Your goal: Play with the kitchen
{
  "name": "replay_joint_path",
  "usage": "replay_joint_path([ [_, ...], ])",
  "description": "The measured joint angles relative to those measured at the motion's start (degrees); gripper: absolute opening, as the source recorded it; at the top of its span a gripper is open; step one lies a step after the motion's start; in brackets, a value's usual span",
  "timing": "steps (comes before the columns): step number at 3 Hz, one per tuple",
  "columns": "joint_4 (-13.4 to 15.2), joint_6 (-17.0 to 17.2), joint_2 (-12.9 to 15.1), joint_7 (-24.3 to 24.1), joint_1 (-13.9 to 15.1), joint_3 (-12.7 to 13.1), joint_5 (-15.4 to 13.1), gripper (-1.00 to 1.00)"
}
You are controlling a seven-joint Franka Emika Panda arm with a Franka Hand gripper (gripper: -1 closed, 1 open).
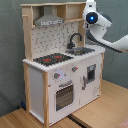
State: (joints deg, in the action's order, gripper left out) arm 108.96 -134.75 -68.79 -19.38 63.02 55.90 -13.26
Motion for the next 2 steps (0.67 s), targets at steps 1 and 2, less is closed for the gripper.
replay_joint_path([
  [1, 0.9, -0.1, -1.6, 0.1, -5.8, 0.5, 0.0, 1.00],
  [2, 3.5, 0.0, -4.0, 1.9, -9.6, -1.3, 0.0, 1.00],
])
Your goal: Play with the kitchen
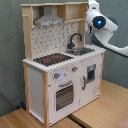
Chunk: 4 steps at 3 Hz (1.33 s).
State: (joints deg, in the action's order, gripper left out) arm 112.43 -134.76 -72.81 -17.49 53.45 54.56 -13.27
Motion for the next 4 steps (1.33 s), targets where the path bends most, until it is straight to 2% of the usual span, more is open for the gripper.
replay_joint_path([
  [2, 4.8, 1.0, -5.5, 5.8, -6.9, -2.9, -0.1, 1.00],
  [4, 11.1, 1.1, -11.0, 10.9, -9.9, -8.3, -0.1, 1.00],
])
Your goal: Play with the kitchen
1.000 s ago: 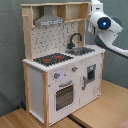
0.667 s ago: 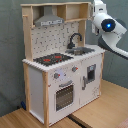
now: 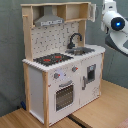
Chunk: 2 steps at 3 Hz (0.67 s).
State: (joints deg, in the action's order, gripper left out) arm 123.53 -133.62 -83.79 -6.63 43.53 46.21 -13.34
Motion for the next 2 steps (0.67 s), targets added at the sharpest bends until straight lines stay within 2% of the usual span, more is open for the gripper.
replay_joint_path([
  [1, 4.5, -1.0, -0.7, 1.4, -0.3, -3.1, -0.5, 1.00],
  [2, 6.7, -4.5, 0.6, 1.4, 3.1, -4.6, -0.5, 1.00],
])
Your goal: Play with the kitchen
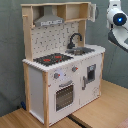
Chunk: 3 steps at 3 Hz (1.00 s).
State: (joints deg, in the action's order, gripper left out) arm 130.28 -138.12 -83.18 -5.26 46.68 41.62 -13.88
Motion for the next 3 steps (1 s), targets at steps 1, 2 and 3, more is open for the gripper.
replay_joint_path([
  [1, 0.0, -2.5, 1.5, 0.3, 4.8, -0.5, 0.0, 1.00],
  [2, 0.0, -2.5, 1.5, 0.4, 5.1, -0.6, 0.0, -1.00],
  [3, 1.6, -5.4, 3.1, 2.2, 8.7, 1.5, 0.0, -1.00],
])
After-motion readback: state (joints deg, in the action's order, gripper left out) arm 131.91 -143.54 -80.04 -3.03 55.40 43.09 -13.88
